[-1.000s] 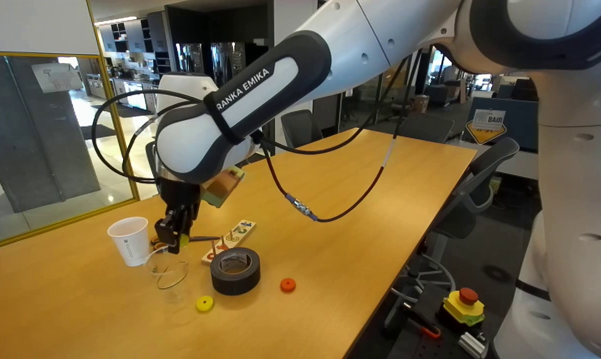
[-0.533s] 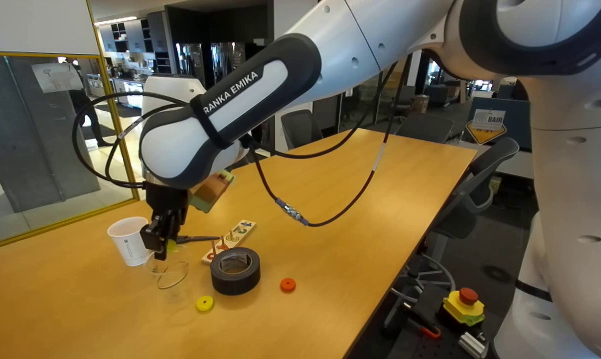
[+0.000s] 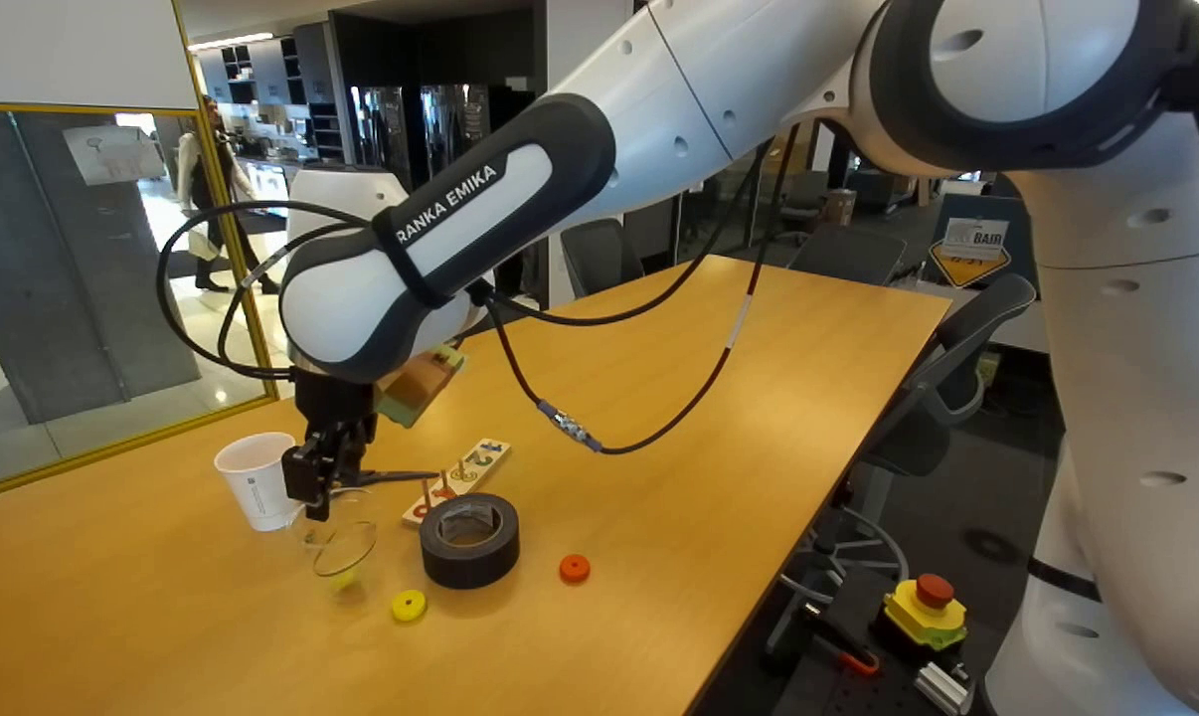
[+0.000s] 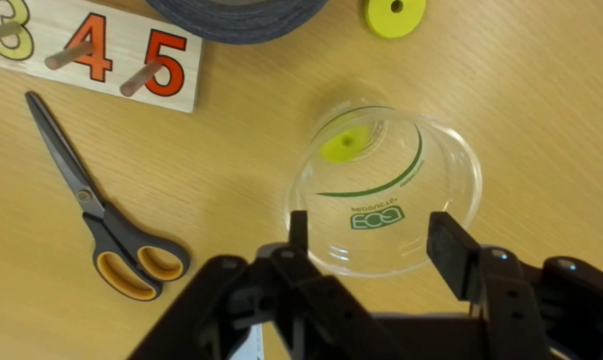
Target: Put three round orange blocks in the white cup, then put the two round yellow blocks in the clear cup and put the last round orange block in the white cup
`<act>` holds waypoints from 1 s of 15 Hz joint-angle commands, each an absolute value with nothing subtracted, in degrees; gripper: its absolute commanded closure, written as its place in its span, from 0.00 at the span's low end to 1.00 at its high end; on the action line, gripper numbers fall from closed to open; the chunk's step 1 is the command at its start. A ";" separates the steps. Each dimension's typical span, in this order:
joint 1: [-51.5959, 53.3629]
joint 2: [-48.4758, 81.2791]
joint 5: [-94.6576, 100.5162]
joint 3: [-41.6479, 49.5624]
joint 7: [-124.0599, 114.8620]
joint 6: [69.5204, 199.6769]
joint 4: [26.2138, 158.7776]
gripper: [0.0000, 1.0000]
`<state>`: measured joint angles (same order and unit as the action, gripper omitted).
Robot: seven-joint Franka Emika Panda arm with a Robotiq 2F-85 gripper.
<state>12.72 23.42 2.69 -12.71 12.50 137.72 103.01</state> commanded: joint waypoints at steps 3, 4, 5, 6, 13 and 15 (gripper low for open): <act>12.96 24.12 3.89 -11.99 11.88 136.14 100.44 0.00; 13.06 23.53 4.16 -11.86 11.66 135.68 100.89 0.00; 13.11 22.64 4.45 -11.78 11.45 135.20 101.65 0.00; 13.15 21.90 4.58 -11.75 11.15 134.78 102.30 0.00; 12.95 13.57 4.44 -12.31 10.56 131.22 110.20 0.00; 12.83 11.93 4.07 -12.55 10.65 131.19 112.91 0.00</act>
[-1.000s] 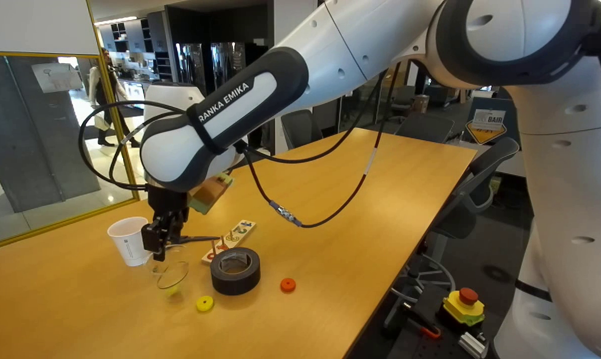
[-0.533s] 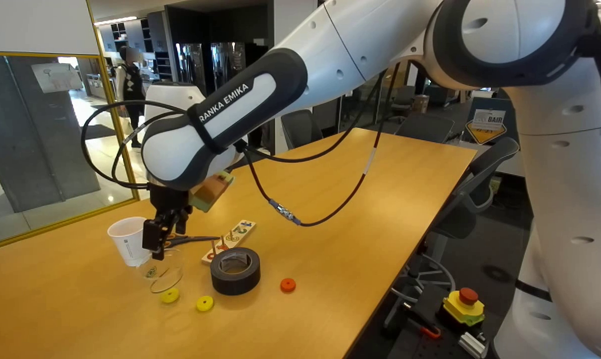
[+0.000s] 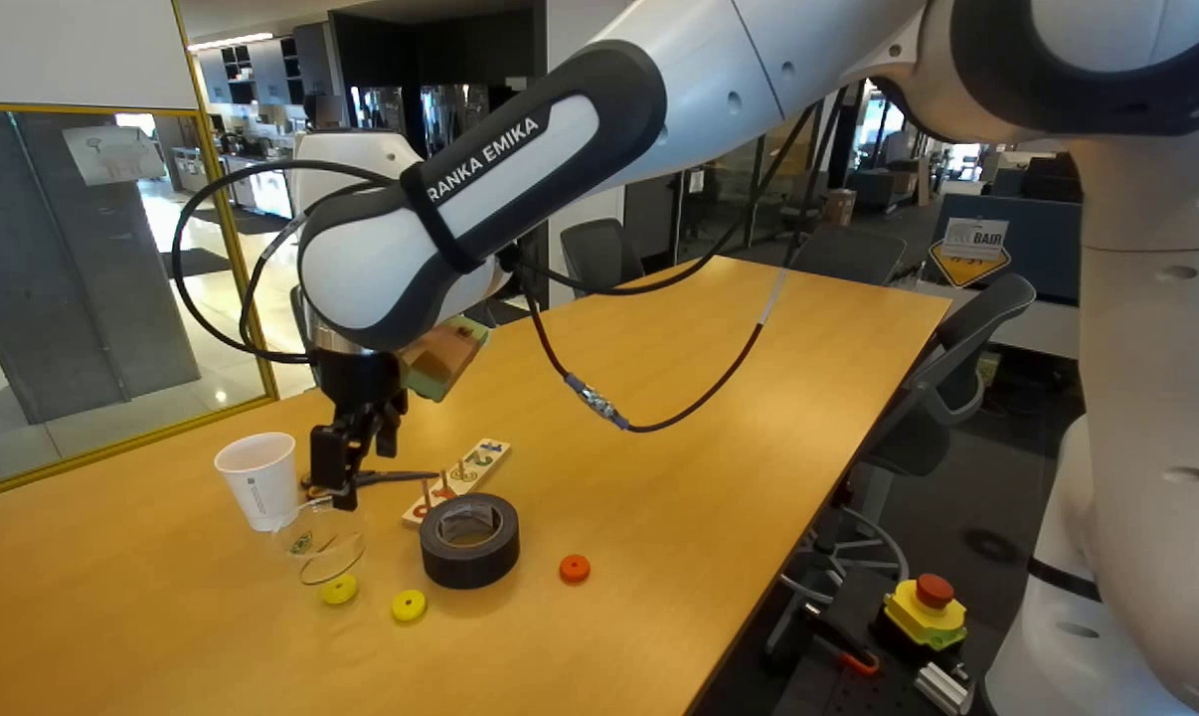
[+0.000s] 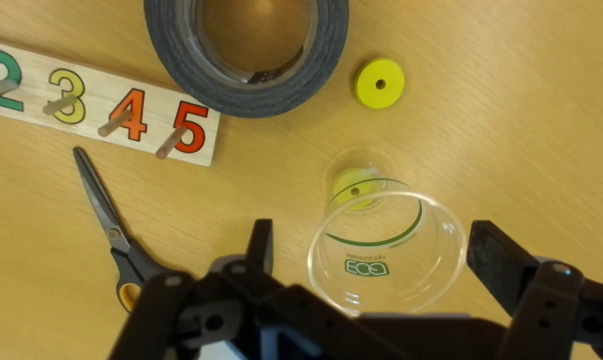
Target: Put three round orange blocks in the white cup, then put the two round yellow blocks in the clear cup and put the last round orange block in the white cup
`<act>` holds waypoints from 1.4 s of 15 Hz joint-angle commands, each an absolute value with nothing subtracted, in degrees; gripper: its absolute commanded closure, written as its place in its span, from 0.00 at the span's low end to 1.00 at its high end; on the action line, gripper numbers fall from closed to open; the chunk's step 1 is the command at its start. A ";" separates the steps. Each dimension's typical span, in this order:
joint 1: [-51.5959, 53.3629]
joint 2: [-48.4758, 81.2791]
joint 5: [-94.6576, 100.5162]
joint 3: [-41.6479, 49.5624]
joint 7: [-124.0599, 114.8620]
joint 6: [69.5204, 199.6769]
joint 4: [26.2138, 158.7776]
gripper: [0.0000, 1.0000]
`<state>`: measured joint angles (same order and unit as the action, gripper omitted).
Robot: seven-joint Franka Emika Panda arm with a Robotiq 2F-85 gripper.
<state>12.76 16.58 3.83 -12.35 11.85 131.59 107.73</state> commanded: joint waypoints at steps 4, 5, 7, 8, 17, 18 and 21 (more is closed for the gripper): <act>12.40 11.08 3.23 -12.59 10.90 132.01 117.13 0.00; 12.41 11.14 3.20 -12.60 10.69 132.56 118.17 0.00; 12.43 11.55 2.98 -12.69 10.51 133.68 119.76 0.00; 12.48 11.85 2.99 -12.67 10.12 134.58 120.50 0.00; 12.47 15.94 0.22 -13.63 10.64 140.47 123.48 0.00; 12.49 16.81 0.07 -13.75 10.61 140.94 123.16 0.00; 12.80 19.13 0.60 -13.68 9.67 142.44 122.23 0.00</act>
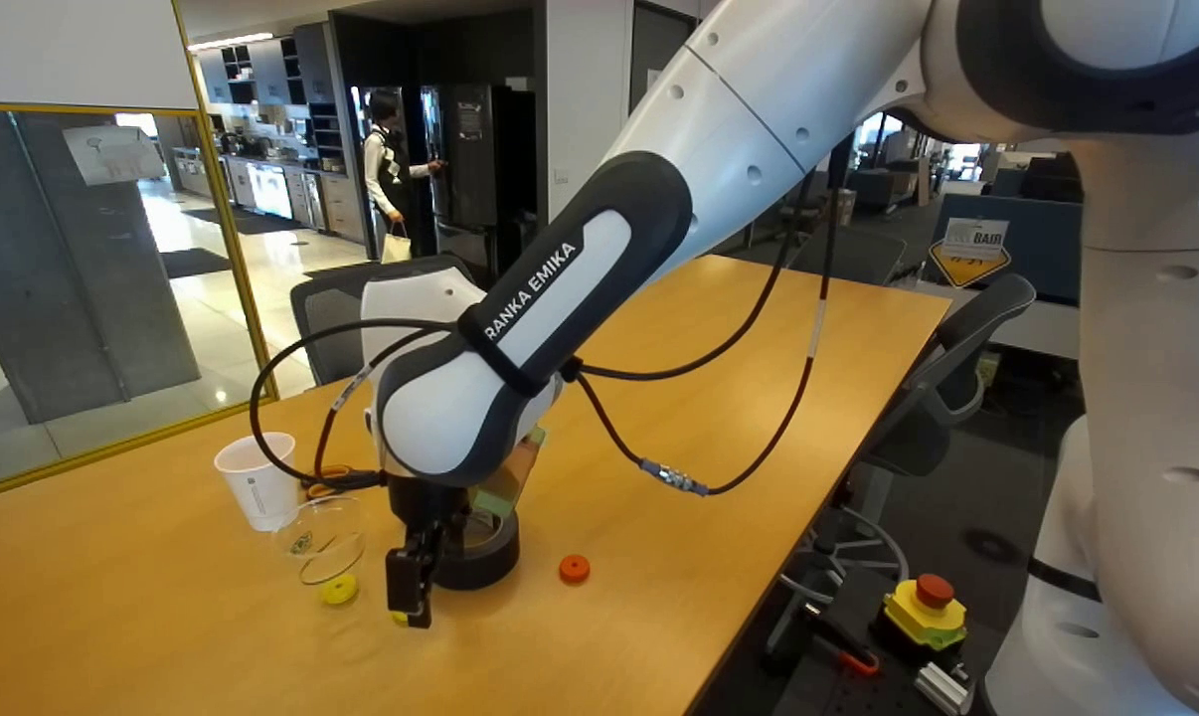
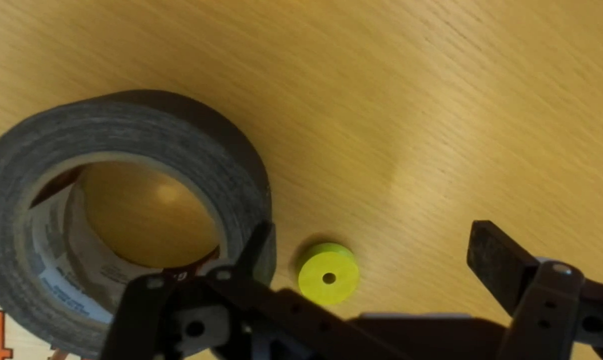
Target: Put three round orange blocks in the white cup, then put the two round yellow blocks in the clear cup and put the last round orange block in the white cup
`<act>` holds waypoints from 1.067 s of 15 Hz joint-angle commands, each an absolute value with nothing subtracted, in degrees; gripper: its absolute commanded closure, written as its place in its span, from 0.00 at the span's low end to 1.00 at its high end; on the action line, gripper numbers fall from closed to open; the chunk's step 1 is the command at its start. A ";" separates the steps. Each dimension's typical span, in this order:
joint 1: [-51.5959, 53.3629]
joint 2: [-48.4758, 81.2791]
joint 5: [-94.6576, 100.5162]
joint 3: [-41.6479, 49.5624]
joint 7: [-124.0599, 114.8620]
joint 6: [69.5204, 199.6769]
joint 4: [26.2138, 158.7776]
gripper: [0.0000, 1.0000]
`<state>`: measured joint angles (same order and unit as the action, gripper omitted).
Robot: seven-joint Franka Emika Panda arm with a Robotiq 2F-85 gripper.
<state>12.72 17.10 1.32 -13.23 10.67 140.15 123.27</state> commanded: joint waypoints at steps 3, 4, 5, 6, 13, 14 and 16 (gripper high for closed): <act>12.94 20.29 0.90 -13.49 8.66 143.69 121.70 0.00; 12.88 20.20 0.90 -13.48 8.52 144.08 121.55 0.00; 12.88 20.06 0.84 -13.49 8.25 144.40 121.35 0.00; 13.05 19.38 1.10 -13.42 7.62 144.98 121.36 0.00; 14.57 15.89 1.22 -14.20 3.63 143.52 119.42 0.00; 14.68 15.79 0.98 -14.32 3.32 143.25 119.35 0.00; 14.68 15.69 0.27 -14.59 3.28 142.41 119.27 0.00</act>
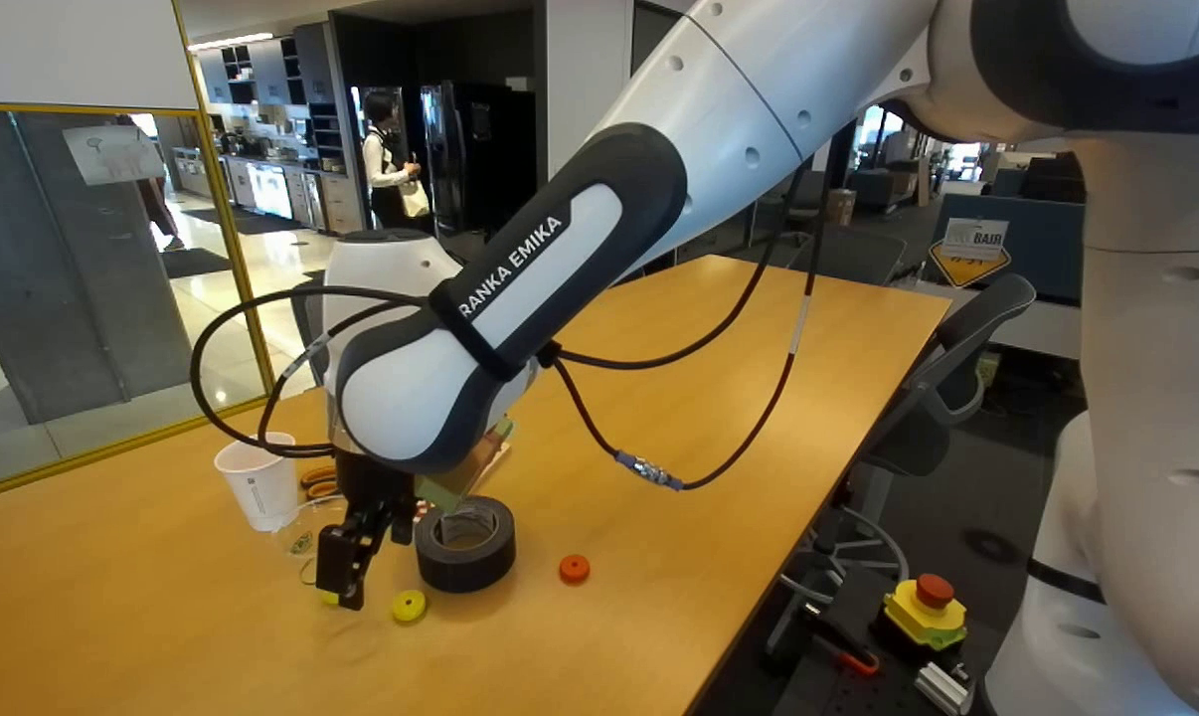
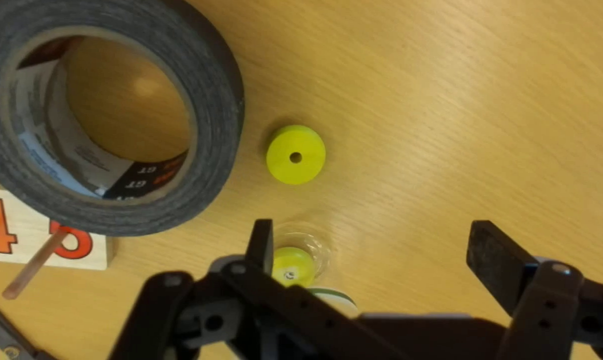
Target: Put three round orange blocks in the white cup, then put the two round yellow blocks in the clear cup and put the last round orange block in the white cup
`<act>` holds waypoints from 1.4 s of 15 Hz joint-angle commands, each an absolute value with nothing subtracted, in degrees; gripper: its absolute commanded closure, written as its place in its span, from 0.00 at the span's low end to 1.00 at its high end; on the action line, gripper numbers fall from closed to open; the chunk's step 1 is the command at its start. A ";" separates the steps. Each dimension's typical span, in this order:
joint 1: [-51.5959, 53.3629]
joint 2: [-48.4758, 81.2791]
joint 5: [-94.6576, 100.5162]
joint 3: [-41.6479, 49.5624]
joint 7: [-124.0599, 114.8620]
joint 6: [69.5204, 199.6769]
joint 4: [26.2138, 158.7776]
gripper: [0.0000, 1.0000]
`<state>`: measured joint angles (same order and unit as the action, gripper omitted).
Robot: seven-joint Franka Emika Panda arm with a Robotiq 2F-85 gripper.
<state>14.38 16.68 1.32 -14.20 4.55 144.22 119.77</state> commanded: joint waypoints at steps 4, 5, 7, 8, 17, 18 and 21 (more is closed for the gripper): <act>13.81 16.22 -2.75 -15.45 5.00 140.41 119.43 0.00; 13.58 16.43 -3.89 -15.64 5.54 140.03 119.41 0.00; 13.35 16.89 -5.64 -15.84 6.27 139.70 119.37 0.00; 13.56 17.13 -5.88 -15.56 5.54 140.30 119.51 0.00; 13.32 20.92 -6.40 -14.44 4.31 143.33 119.48 0.00; 13.58 21.15 -5.67 -13.91 3.46 144.44 119.61 0.00; 14.25 21.69 -3.79 -12.58 1.76 147.67 119.99 0.00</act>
